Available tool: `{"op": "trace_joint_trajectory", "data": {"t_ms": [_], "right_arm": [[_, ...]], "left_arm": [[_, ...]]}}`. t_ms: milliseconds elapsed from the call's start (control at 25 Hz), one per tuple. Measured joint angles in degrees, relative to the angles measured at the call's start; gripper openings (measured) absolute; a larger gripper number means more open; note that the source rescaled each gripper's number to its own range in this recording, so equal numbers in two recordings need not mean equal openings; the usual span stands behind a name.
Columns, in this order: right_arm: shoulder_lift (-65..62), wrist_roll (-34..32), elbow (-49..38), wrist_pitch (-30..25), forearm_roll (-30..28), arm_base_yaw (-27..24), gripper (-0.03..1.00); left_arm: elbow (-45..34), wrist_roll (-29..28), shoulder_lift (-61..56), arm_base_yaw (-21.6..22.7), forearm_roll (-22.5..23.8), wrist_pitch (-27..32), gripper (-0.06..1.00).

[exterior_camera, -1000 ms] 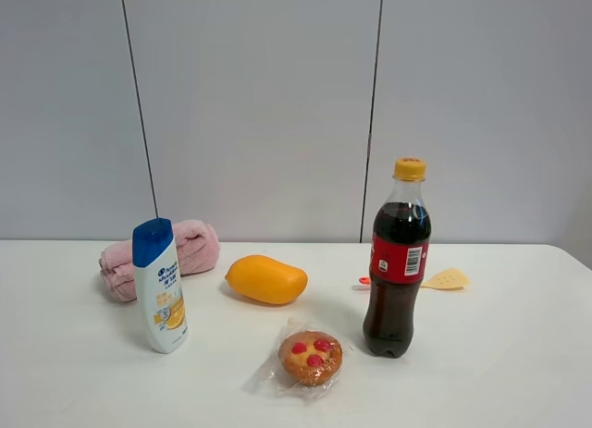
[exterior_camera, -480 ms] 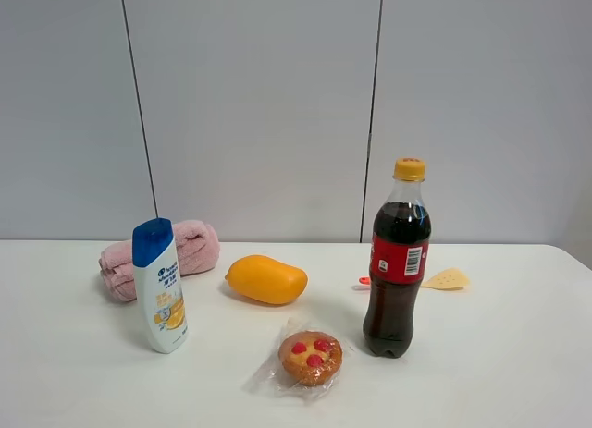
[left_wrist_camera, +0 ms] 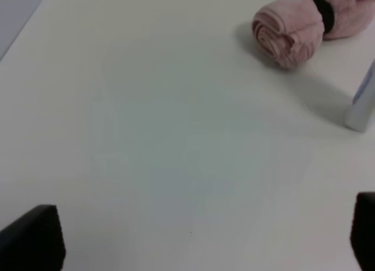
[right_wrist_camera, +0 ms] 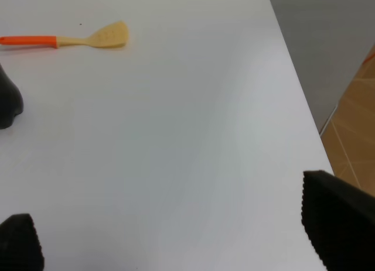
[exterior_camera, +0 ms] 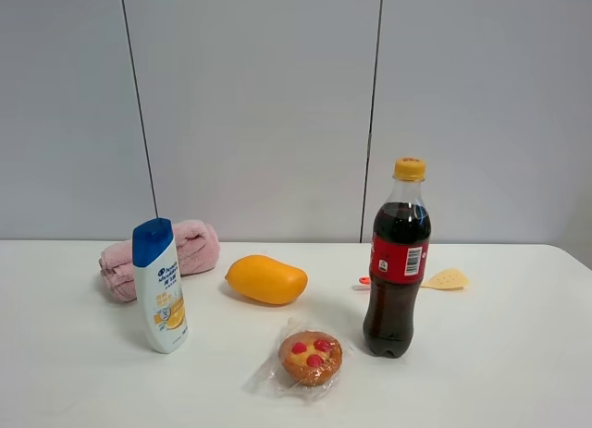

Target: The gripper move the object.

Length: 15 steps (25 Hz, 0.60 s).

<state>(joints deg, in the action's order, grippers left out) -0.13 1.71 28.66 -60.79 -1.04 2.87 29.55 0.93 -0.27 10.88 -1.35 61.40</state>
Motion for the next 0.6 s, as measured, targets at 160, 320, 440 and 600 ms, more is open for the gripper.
{"op": "trace_joint_trajectory", "data": {"t_ms": [160, 320, 440, 600], "right_arm": [[0.0, 0.0, 0.0, 0.0, 0.0, 0.0, 1.00], [0.0, 0.0, 0.0, 0.0, 0.0, 0.0, 1.00], [0.0, 0.0, 0.0, 0.0, 0.0, 0.0, 1.00], [0.0, 0.0, 0.0, 0.0, 0.0, 0.0, 1.00]], "left_arm": [[-0.3, 0.1, 0.0, 0.0, 0.0, -0.3, 1.00], [-0.3, 0.1, 0.0, 0.0, 0.0, -0.5, 1.00], [-0.3, 0.1, 0.0, 0.0, 0.0, -0.5, 1.00], [-0.3, 0.1, 0.0, 0.0, 0.0, -0.5, 1.00]]}}
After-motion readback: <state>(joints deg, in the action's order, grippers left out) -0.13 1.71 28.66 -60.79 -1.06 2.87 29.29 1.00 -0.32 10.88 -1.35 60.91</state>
